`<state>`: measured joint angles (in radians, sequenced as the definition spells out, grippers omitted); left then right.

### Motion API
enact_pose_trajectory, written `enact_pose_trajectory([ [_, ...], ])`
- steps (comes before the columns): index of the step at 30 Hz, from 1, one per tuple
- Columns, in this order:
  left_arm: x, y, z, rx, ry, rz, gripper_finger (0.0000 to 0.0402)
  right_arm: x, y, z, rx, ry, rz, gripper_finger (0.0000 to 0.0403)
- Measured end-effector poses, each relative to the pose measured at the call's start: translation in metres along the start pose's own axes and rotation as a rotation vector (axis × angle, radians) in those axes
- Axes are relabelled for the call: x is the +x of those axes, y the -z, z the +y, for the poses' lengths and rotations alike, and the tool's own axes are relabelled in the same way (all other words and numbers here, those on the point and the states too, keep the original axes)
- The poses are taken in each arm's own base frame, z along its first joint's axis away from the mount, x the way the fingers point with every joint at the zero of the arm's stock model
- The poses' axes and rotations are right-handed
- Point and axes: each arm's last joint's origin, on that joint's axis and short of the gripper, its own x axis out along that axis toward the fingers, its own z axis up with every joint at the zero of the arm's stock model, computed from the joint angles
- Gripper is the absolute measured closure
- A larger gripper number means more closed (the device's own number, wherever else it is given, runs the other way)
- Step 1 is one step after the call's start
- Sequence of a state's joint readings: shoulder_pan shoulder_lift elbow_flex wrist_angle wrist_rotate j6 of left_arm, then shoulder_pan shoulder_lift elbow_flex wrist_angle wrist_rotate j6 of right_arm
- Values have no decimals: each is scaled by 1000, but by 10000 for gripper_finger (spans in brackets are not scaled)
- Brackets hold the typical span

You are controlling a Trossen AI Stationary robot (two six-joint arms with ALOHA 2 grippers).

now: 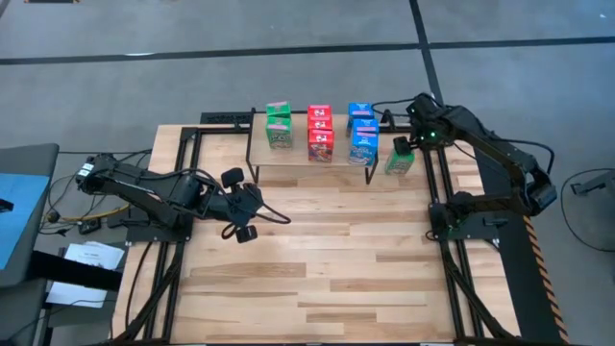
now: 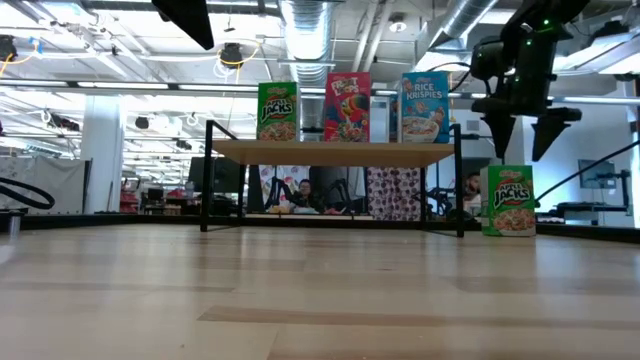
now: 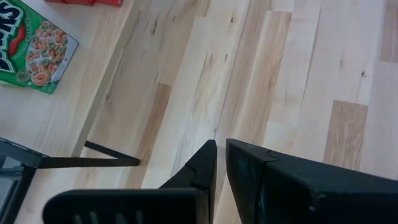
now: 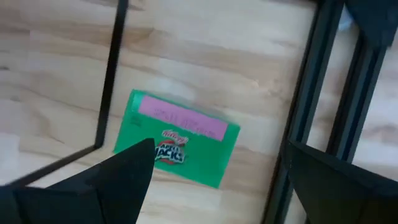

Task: Stack cereal on shelf
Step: Put the green cereal box on the shelf aligned with the other green cereal boxes

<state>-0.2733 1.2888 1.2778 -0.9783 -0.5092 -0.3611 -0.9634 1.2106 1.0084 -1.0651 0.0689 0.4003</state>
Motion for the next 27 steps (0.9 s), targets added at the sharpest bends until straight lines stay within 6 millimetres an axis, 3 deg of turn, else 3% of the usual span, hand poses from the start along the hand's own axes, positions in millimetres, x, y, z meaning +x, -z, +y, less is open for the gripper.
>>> enact_pose_trajectory([
  [15,0,0,0,0,5,2,377,-1,2,4,286,-3,-2,29],
  [23,0,0,0,9,5,2,377,1,2,5,312,5,-16,29],
  [27,0,0,0,9,3,2,377,11,8,5,312,11,12,29],
])
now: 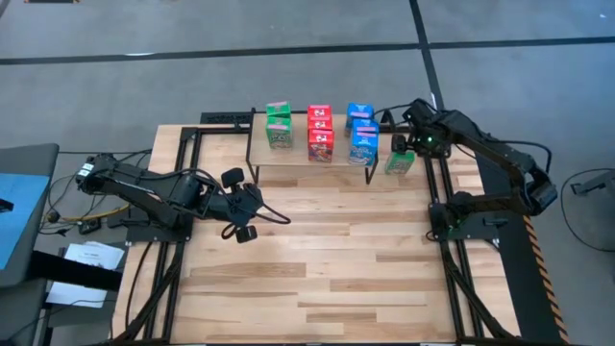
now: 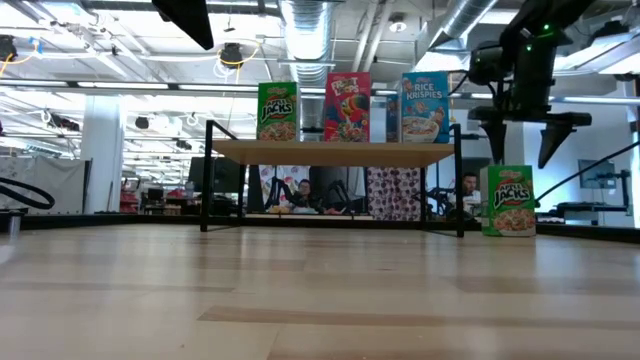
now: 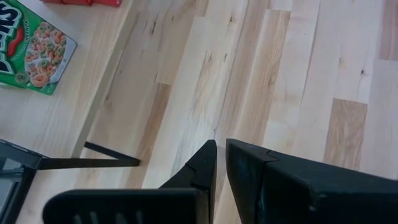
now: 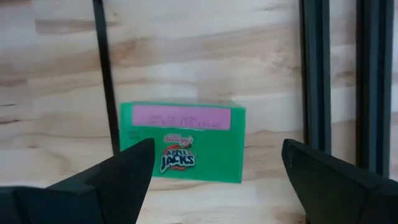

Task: Stack cereal on shelf
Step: Put the green cereal box on the shelf aligned with the other green cereal boxes

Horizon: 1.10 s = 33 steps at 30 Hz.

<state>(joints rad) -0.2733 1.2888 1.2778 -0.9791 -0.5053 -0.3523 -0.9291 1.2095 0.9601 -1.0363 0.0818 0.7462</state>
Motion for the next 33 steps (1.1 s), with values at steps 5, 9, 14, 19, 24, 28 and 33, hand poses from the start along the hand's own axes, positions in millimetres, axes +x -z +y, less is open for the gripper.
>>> enact_pose_trajectory([
  [5,0,0,0,0,-5,-2,377,6,3,2,-14,-11,-5,29],
  [9,0,0,0,-8,-5,-2,377,6,2,2,-20,-20,-16,29],
  [14,0,0,0,-9,-5,-2,377,6,2,2,-46,-7,-25,30],
  [19,0,0,0,-10,-5,-3,377,6,4,4,-48,-4,-26,59],
  [24,0,0,0,-10,-5,-3,377,6,9,3,-54,22,8,107],
  [28,0,0,0,-9,-5,-3,377,4,17,-1,-81,78,72,125],
  [33,0,0,0,-10,-5,-3,377,-2,22,-7,-118,107,78,127],
])
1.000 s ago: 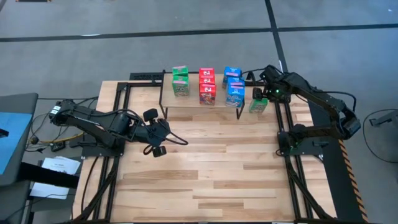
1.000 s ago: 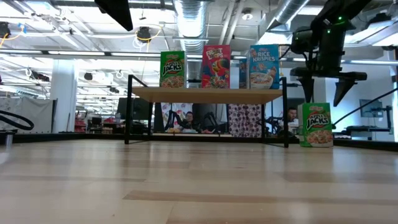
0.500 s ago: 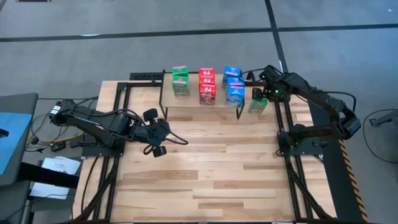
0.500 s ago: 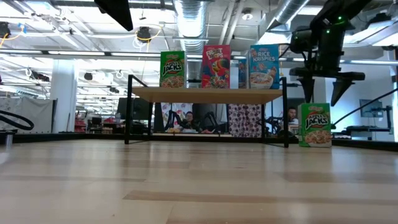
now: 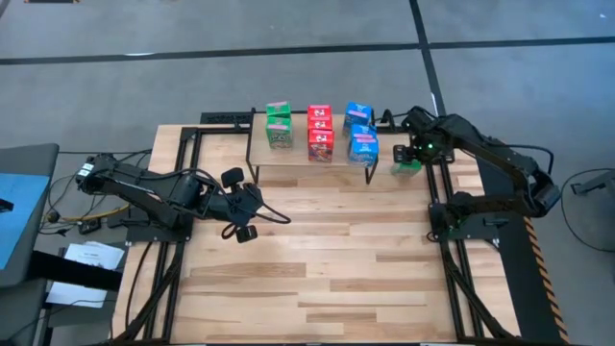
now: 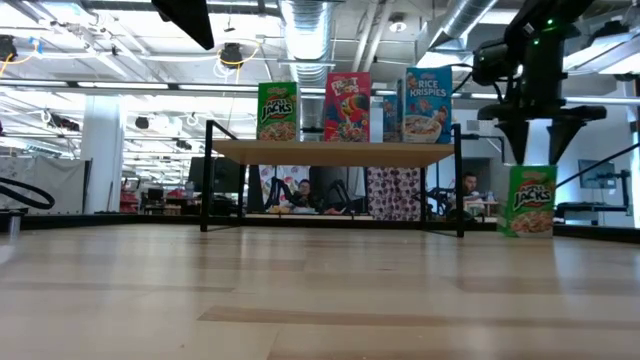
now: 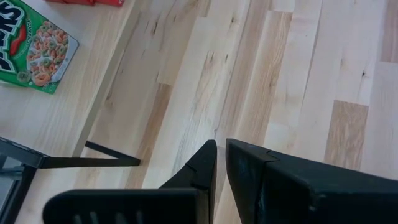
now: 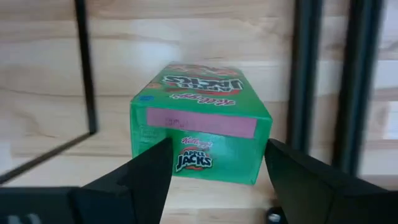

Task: Stack cereal on shelf
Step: Put the green cereal box on the shelf aligned with the other green cereal boxes

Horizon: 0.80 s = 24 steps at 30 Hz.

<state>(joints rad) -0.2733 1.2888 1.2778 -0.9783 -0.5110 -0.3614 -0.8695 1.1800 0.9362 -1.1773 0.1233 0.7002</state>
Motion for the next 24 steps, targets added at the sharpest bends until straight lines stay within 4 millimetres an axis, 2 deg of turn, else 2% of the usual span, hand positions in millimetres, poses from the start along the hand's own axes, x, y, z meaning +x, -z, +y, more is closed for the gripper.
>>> enact_pose_trajectory([
  [6,0,0,0,-1,0,-1,377,-13,-2,-9,19,-11,-70,127],
  [24,0,0,0,-4,1,-4,377,-13,-16,-13,30,-7,-175,127],
])
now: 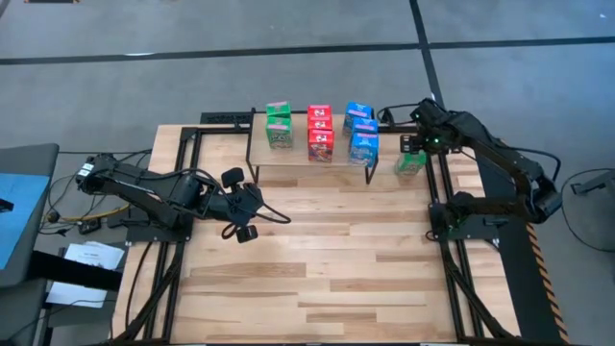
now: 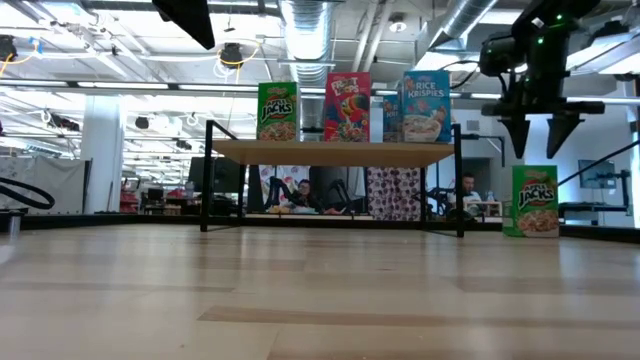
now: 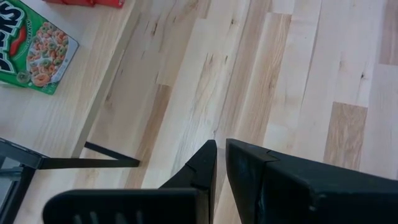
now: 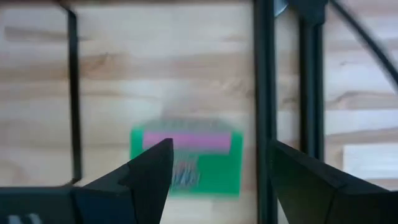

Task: Stack cereal on shelf
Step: Put the green cereal box on the shelf aligned with the other green cereal boxes

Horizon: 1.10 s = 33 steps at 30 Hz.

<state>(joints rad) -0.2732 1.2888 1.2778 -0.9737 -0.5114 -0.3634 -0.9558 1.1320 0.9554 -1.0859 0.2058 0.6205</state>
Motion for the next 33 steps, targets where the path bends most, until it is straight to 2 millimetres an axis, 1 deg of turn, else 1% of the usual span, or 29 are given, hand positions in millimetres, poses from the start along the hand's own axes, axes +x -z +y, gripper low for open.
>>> enact_pose_trajectory([
  [4,0,0,0,-2,0,0,377,3,-5,0,16,21,-29,127],
  [7,0,0,0,-23,0,0,377,7,-6,1,16,40,-18,127],
  [12,0,0,0,-41,0,0,377,15,-9,2,44,123,-27,127],
  [16,0,0,0,-41,2,1,377,14,-8,0,47,164,-40,127],
  [22,0,0,0,-41,9,4,377,14,-3,-12,60,252,33,127],
  [28,0,0,0,-41,9,4,377,13,1,-12,18,218,110,127],
  [33,0,0,0,-41,8,4,377,12,5,-14,3,232,163,127],
])
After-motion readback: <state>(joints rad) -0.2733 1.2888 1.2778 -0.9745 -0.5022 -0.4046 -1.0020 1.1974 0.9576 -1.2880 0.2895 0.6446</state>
